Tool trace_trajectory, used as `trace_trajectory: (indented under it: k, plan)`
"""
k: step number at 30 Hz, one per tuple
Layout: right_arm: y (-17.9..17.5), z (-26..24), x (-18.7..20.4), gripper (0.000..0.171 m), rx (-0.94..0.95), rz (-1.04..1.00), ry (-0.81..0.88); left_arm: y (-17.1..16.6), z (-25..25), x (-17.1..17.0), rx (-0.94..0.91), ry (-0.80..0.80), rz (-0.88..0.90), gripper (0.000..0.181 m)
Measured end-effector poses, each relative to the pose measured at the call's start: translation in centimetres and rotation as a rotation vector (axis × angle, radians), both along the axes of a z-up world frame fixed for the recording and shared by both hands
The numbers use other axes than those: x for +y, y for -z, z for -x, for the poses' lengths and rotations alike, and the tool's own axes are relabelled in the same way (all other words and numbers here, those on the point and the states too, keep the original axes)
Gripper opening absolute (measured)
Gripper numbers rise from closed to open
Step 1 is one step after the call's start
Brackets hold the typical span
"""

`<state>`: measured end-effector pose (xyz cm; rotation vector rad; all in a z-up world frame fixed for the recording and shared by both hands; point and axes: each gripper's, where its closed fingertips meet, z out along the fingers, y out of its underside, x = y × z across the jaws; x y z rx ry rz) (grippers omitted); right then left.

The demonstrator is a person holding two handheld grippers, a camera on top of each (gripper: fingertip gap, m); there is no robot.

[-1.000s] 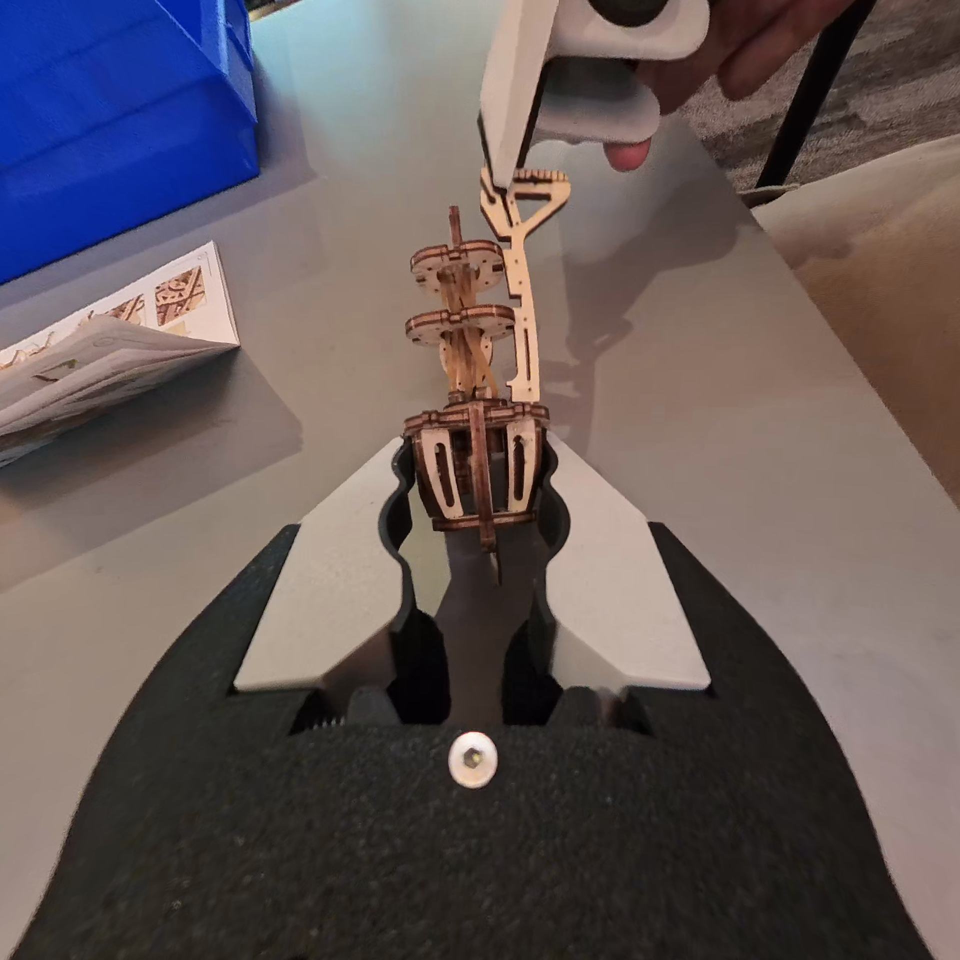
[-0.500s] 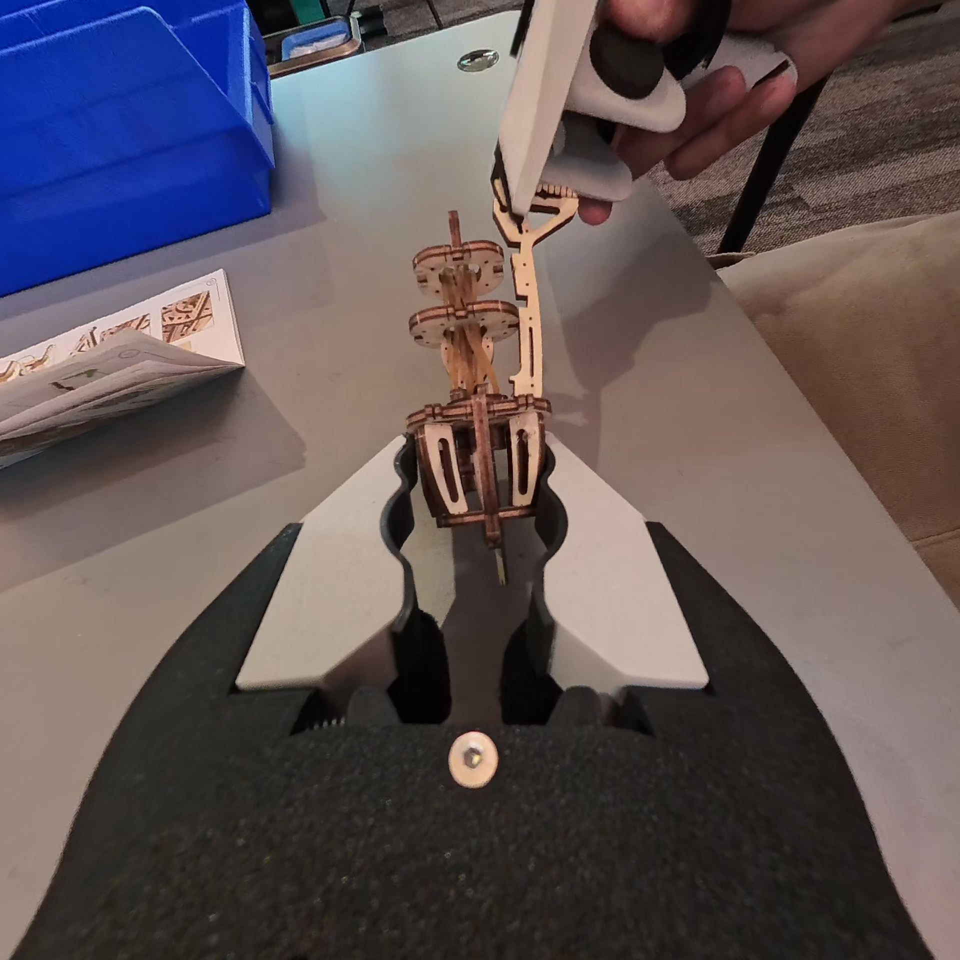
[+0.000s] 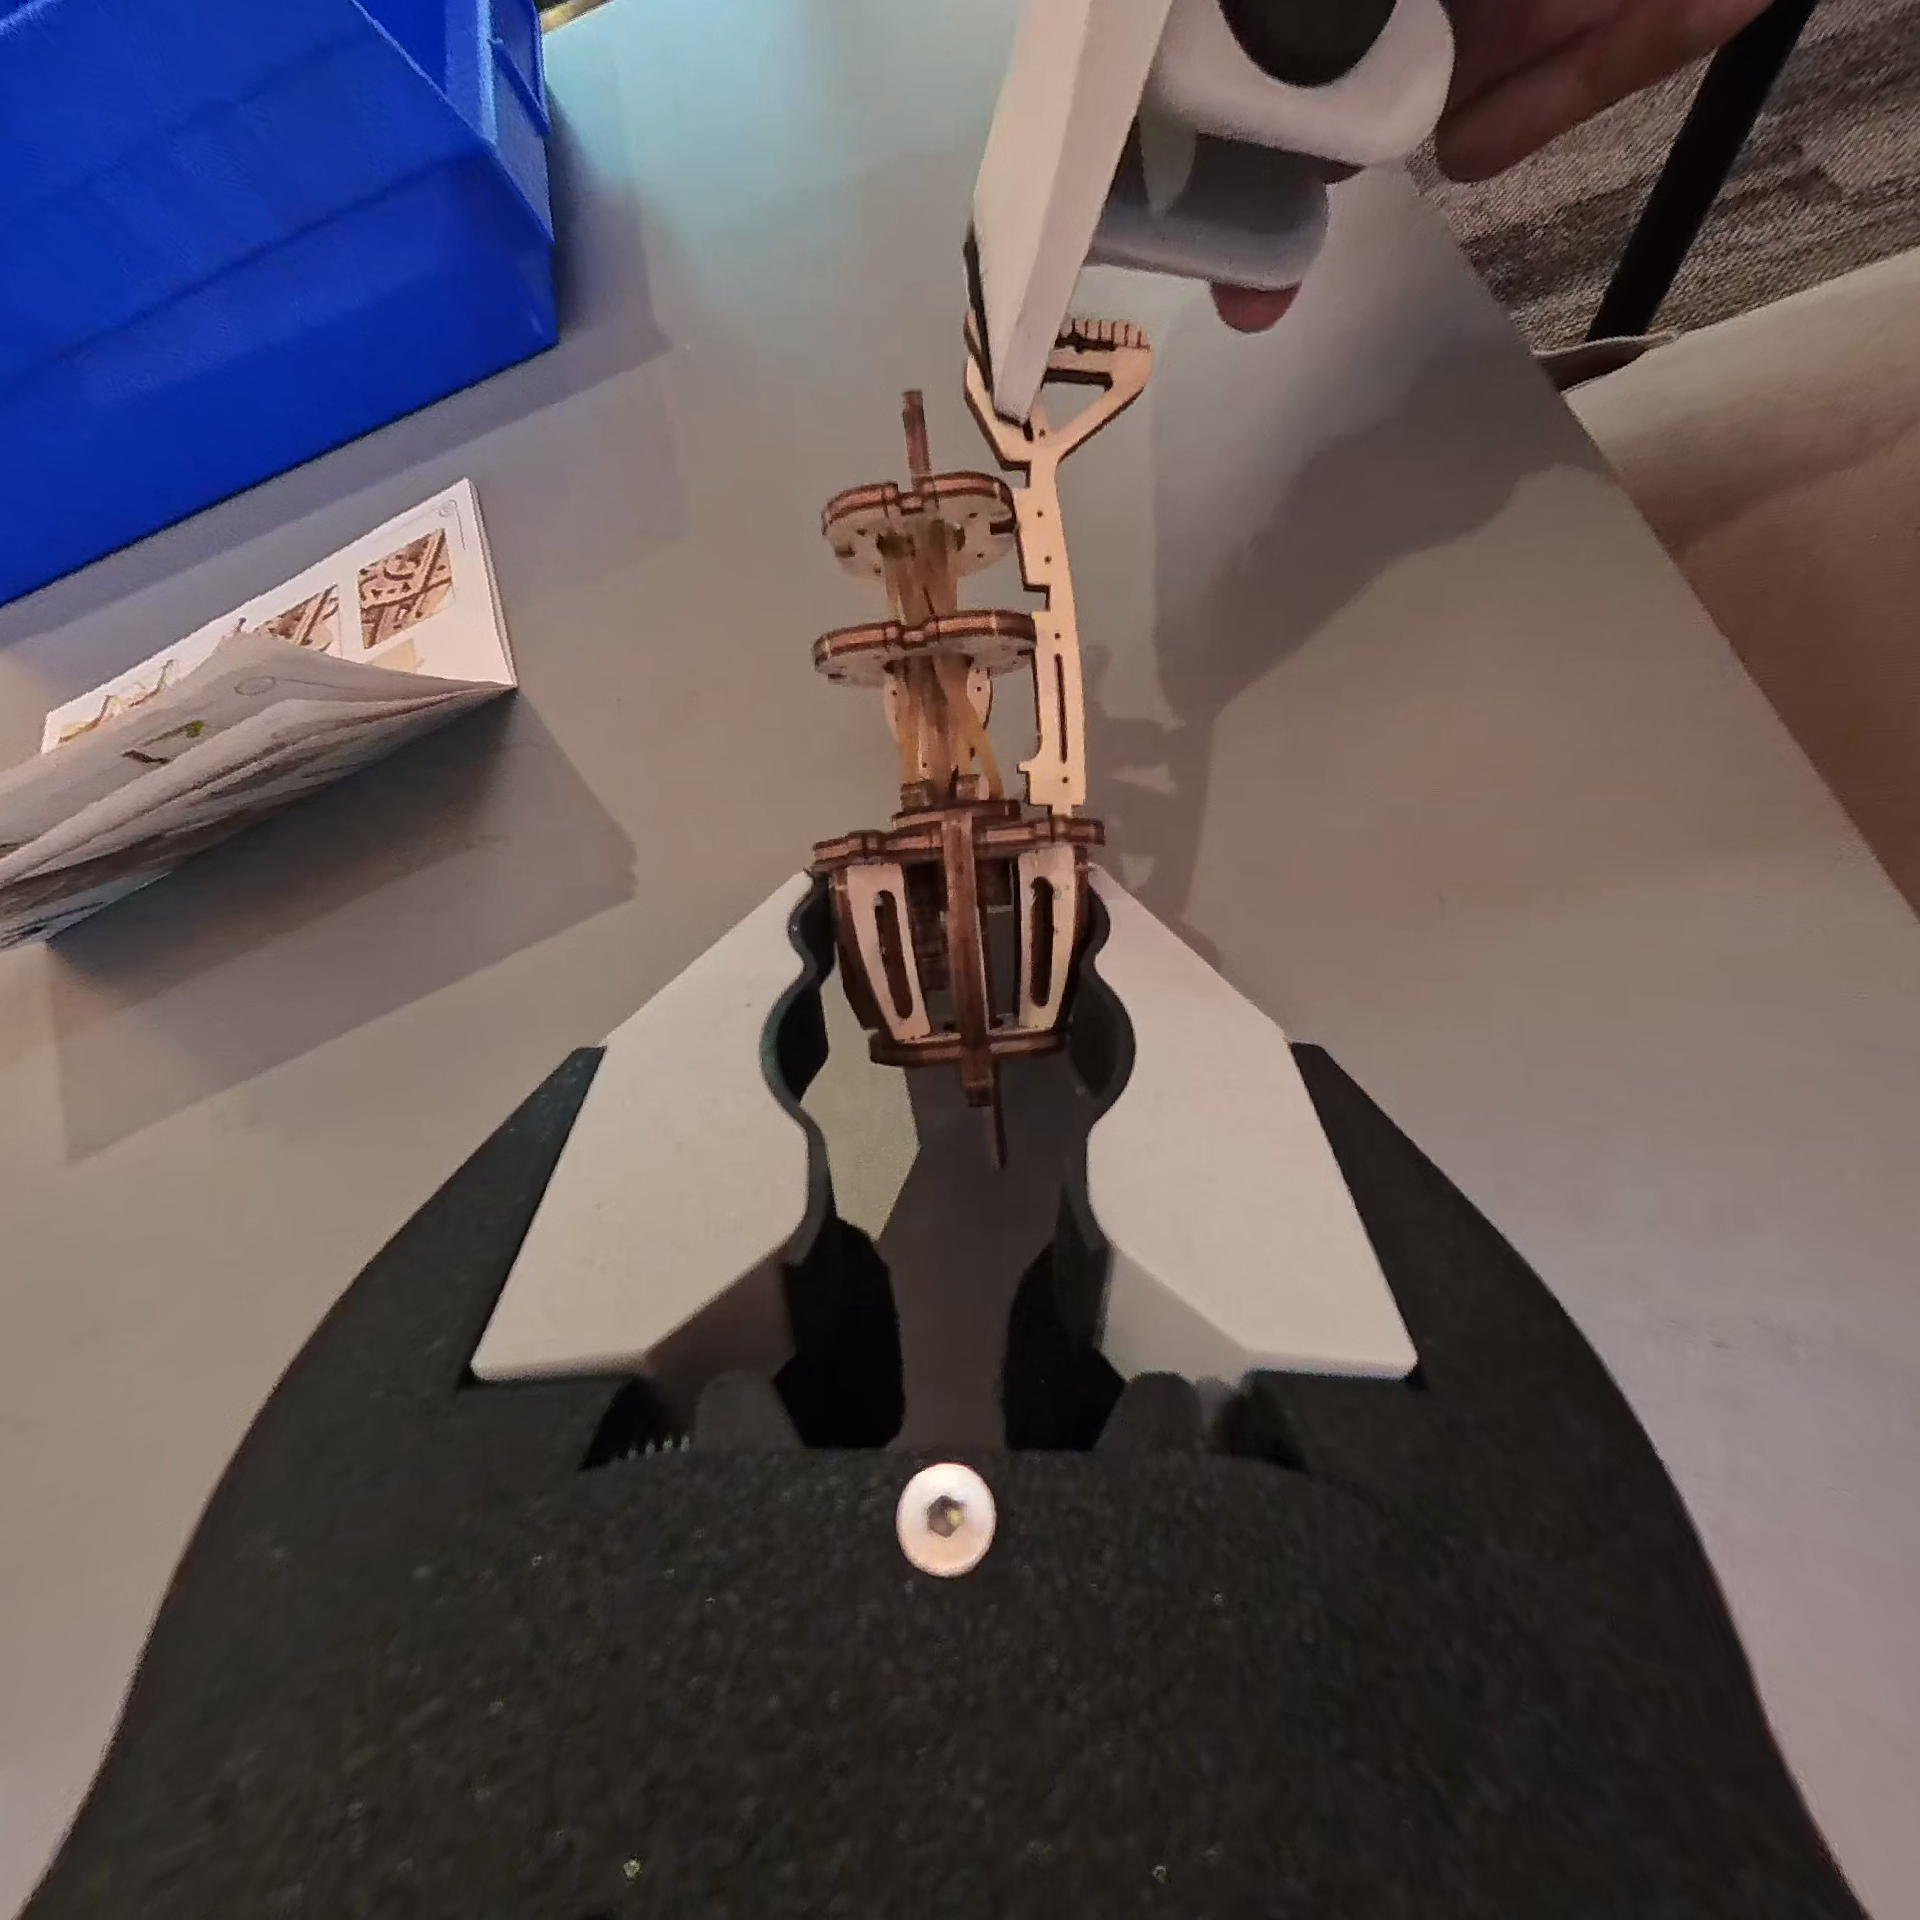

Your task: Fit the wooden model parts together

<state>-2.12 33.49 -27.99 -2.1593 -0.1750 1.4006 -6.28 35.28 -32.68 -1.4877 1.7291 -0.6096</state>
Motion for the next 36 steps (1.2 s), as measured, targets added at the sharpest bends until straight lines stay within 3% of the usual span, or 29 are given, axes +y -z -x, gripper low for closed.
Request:
trace_trajectory:
  k: [9,20,26,36]
  plan:
    - [0.6,-0.3,0.3,0.003,0.007,0.029,0.014,-0.8,-0.8,-1.6,-0.057,0.057,0.045,0.053]
    - [0.3,0.1,0.2,0.003,0.091,0.071,0.005,0.7,-0.2,-0.3,0.033,-0.009,0.032,0.068]
    - [0.3,0.0,0.3,0.002,0.081,0.064,0.008,0.8,0.0,-0.5,0.039,0.004,0.094,0.061]
    - [0.1,-1.0,0.4,0.002,0.099,0.063,0.036,0.6,-0.1,-0.4,0.037,0.012,0.002,0.050]
